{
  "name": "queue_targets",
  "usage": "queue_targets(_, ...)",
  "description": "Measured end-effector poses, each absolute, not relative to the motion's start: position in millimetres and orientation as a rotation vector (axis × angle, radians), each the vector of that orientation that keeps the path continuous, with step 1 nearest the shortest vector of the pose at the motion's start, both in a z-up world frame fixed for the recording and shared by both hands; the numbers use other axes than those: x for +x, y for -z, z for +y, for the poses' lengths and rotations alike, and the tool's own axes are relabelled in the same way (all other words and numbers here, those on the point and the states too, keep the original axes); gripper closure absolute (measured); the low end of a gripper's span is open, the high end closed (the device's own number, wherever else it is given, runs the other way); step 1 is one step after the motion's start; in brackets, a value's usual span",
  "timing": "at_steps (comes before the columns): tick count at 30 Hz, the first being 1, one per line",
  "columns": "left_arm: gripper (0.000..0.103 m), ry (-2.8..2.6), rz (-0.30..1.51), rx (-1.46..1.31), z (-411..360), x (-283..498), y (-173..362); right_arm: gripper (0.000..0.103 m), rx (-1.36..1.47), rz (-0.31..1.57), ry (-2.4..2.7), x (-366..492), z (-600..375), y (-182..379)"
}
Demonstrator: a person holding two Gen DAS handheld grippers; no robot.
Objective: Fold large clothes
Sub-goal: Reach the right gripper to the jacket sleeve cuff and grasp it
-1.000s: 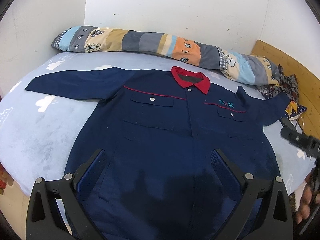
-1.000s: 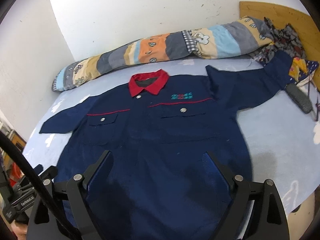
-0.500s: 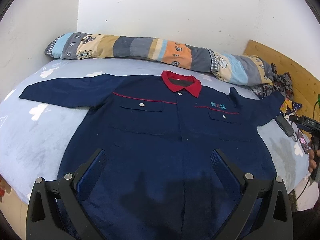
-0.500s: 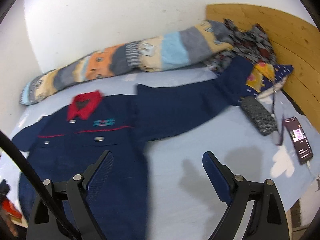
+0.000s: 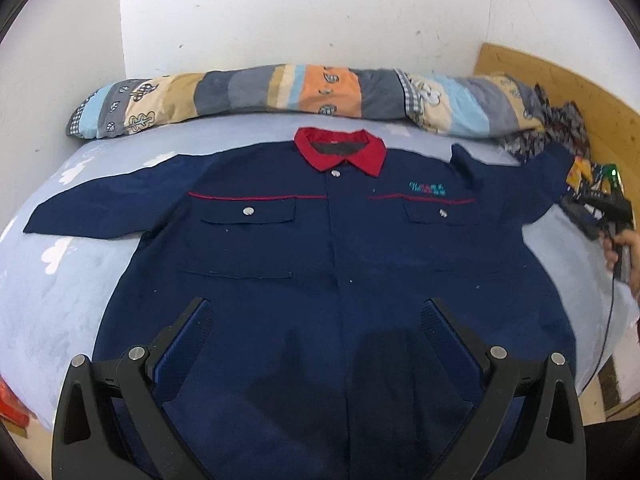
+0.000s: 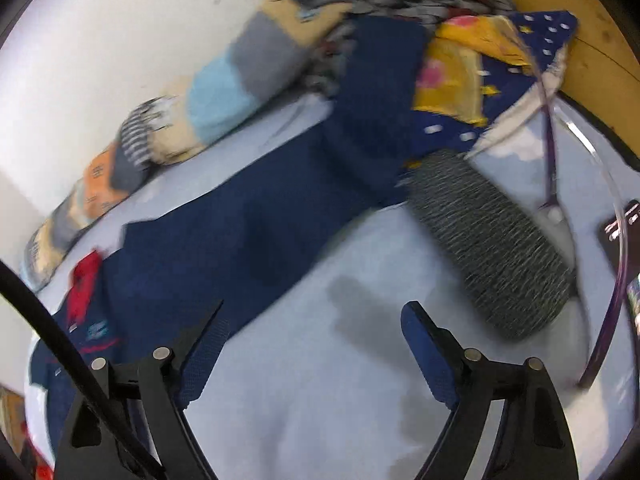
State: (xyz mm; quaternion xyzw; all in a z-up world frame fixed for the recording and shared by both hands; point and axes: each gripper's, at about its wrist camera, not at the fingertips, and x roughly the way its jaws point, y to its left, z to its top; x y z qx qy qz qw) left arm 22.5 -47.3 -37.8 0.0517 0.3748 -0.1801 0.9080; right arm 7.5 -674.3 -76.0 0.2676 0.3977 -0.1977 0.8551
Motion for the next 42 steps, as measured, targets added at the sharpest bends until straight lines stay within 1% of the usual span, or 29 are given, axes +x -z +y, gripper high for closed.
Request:
queue_targets(2,0.000,0.380,0.792,0.111,-52,28,43,0.013,0.583,0.876,0.421,9,-694,87)
queue_targets(3,0.000,0.381,0.800,0.109,-53,30,44,0.015,0.592,0.892,0.431,9,-704,91)
queue_targets(5,0.000,0.393,0.821,0.098,-57,35,48,0.031,0.612,0.901,0.429,8,-721,95)
queue_targets(7,0.000,0.395,0.821,0.090,-58,37,48,0.059,0.561,0.949,0.524,10,-738,91)
queue_targets(8,0.000,0.396,0.820,0.092,-59,37,48,0.063,0.541,0.963,0.560,11,-746,92)
queue_targets(9,0.000,0.394,0.819,0.096,-61,38,49,0.064,0.498,0.985,0.630,12,-754,91)
queue_targets(11,0.000,0.400,0.819,0.100,-63,38,50,0.060,0.413,0.988,0.811,6,-771,84)
queue_targets(12,0.000,0.404,0.822,0.104,-64,38,50,0.054,0.421,0.969,0.872,0,-781,80)
queue_targets(14,0.000,0.407,0.821,0.109,-65,38,52,0.052,0.473,0.892,0.849,-10,-784,67)
queue_targets(16,0.000,0.409,0.822,0.114,-66,39,53,0.037,0.509,0.811,0.688,-10,-772,50)
queue_targets(17,0.000,0.410,0.824,0.113,-66,39,54,0.032,0.502,0.761,0.660,-9,-761,38)
queue_targets(18,0.000,0.415,0.831,0.108,-66,40,56,0.025,0.506,0.733,0.630,-7,-756,31)
queue_targets(21,0.000,0.426,0.851,0.103,-69,42,59,0.024,0.557,0.655,0.539,11,-753,15)
queue_targets(23,0.000,0.428,0.850,0.111,-71,42,60,0.024,0.596,0.638,0.542,34,-757,12)
queue_targets(31,0.000,0.442,0.810,0.093,-68,41,52,0.025,0.693,0.632,0.608,70,-804,36)
queue_targets(37,0.000,0.447,0.826,0.098,-70,43,57,0.026,0.627,0.648,0.648,93,-820,40)
queue_targets(38,0.000,0.450,0.836,0.093,-71,44,59,0.028,0.612,0.658,0.656,97,-820,41)
queue_targets(39,0.000,0.454,0.850,0.085,-71,46,60,0.042,0.583,0.671,0.666,101,-819,43)
queue_targets(40,0.000,0.454,0.856,0.079,-71,47,61,0.078,0.569,0.675,0.674,103,-819,43)
queue_targets(41,0.000,0.454,0.857,0.076,-71,47,60,0.091,0.573,0.670,0.654,100,-817,42)
queue_targets(42,0.000,0.453,0.851,0.077,-70,48,59,0.091,0.593,0.646,0.629,96,-814,39)
